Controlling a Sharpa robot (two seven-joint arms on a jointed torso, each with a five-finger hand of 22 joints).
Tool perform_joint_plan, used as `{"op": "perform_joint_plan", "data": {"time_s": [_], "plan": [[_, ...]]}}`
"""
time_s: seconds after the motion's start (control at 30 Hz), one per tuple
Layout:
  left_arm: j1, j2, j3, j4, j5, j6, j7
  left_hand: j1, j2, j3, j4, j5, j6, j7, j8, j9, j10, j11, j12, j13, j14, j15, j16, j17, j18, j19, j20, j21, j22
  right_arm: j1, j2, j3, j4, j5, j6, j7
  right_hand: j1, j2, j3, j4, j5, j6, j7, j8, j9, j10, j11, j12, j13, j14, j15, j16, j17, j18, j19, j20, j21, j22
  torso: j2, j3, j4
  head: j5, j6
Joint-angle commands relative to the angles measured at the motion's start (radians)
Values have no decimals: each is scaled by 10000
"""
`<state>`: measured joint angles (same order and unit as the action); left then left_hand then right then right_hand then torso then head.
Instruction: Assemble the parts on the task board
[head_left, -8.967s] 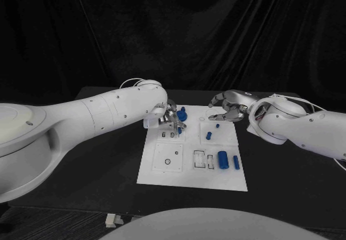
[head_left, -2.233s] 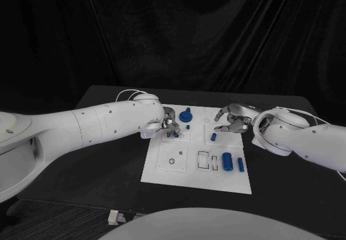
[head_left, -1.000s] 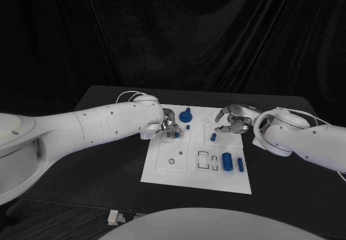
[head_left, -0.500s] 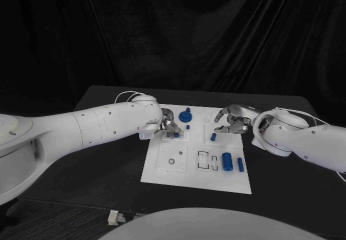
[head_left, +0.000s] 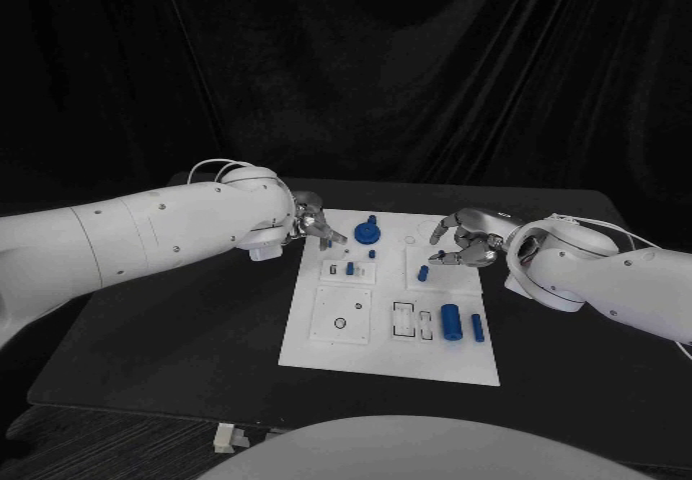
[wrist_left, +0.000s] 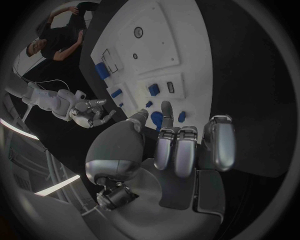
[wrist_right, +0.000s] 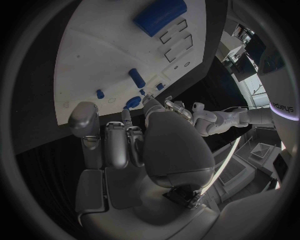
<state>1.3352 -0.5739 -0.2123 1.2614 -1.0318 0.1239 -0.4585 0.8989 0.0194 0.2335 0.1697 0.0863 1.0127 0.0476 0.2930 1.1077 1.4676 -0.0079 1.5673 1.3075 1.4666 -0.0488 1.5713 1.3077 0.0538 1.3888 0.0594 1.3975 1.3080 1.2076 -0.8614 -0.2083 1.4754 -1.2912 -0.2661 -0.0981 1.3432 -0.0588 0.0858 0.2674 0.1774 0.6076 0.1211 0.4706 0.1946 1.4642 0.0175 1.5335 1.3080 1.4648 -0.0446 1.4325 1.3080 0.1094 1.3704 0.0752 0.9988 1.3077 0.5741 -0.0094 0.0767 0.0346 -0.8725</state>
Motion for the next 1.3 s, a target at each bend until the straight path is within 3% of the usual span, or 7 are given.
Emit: {"op": "perform_joint_plan", "data": {"time_s": [0.03, 0.2, 0.4, 0.57, 0.67, 0.83, 1.3], "plan": [[312, -78, 9, -15, 7, -648, 427, 352, 95, -160, -23, 131, -199, -41, 396, 532, 1032, -100, 35, 2633, 1042, -104, -5, 2631, 48, 32, -41, -69, 1353, -10, -28, 5, 45, -14, -79, -96, -47, 95, -30, -15, 29, 59, -20, 34, -13, 443, 83, -19, 2058, 460, 79, -21, 1358, -21, -73, -30, -59, 1210, 5, 8, -23, -20, -2], [541, 12, 10, -500, 7, -565, 595, 600, 149, -189, -119, 280, -305, -54, 570, 777, 1032, -113, 35, 2633, 1042, -112, -5, 2631, 51, 26, -53, -94, 1366, -7, 19, 5, 48, -14, -34, -90, -58, 96, -35, -9, 28, 60, -19, 37, -14, 430, 84, -28, 2046, 458, 79, -25, 1354, -22, -71, -30, -52, 1212, 29, 13, 25, -109, -2], [567, 327, 8, -1216, 7, -93, 676, 588, 189, -283, -47, 219, -344, -55, 697, 942, 1032, -114, 35, 2633, 1042, -114, -5, 2631, 53, 20, -57, -112, 1374, -8, 20, 5, 47, -14, 32, -78, -78, 101, -42, 4, 28, 59, -19, 41, -17, 444, 85, -20, 2058, 463, 80, -13, 1365, -20, -77, -28, -67, 1209, 58, 36, 27, -121, -2], [374, 654, 7, -1879, 7, 229, 730, 642, 238, -301, -41, 208, -456, -44, 709, 1012, 1032, -108, 35, 2633, 1042, -110, -5, 2631, 60, -6, -56, -145, 1367, -10, 8, 5, 49, -14, 84, -80, -78, 101, -42, 4, 28, 59, -19, 41, -17, 444, 85, -20, 2058, 463, 80, -13, 1365, -20, -77, -28, -67, 1209, 54, 36, 19, -94, -2], [229, 830, 7, -2205, 7, 189, 849, 543, 245, -429, 93, 106, -624, 5, 682, 1070, 1032, -69, 35, 2633, 1042, -79, -5, 2631, 67, -43, -40, -187, 1361, -11, 9, 5, 63, -14, 104, -79, -84, 107, -44, 8, 29, 58, -18, 43, -19, 442, 85, -21, 2057, 461, 80, -16, 1362, -21, -74, -28, -58, 1211, 66, 5, -16, -56, -2], [-50, 1212, 7, -2881, 7, 192, 1088, 463, 221, -596, 234, -11, -730, 42, 703, 1160, 1032, -31, 35, 2633, 1042, -45, -5, 2631, 65, -51, -11, -197, 1382, -13, 6, 5, 93, -14, 124, -69, -84, 107, -44, 8, 29, 58, -18, 43, -19, 442, 85, -21, 2057, 461, 80, -16, 1362, -21, -74, -28, -58, 1211, 96, -18, -6, -47, -2], [-410, 1588, 8, -3503, 7, 404, 1417, 429, 238, -814, 420, -159, -951, 116, 579, 1181, 1032, 35, 35, 2633, 1042, 14, -5, 2631, 78, -112, 43, -262, 1390, -15, -18, 5, 129, -14, 101, -46, -84, 107, -44, 8, 29, 58, -18, 43, -19, 442, 85, -21, 2057, 461, 80, -16, 1362, -21, -74, -28, -58, 1211, 78, -18, -8, -38, -2]]}}
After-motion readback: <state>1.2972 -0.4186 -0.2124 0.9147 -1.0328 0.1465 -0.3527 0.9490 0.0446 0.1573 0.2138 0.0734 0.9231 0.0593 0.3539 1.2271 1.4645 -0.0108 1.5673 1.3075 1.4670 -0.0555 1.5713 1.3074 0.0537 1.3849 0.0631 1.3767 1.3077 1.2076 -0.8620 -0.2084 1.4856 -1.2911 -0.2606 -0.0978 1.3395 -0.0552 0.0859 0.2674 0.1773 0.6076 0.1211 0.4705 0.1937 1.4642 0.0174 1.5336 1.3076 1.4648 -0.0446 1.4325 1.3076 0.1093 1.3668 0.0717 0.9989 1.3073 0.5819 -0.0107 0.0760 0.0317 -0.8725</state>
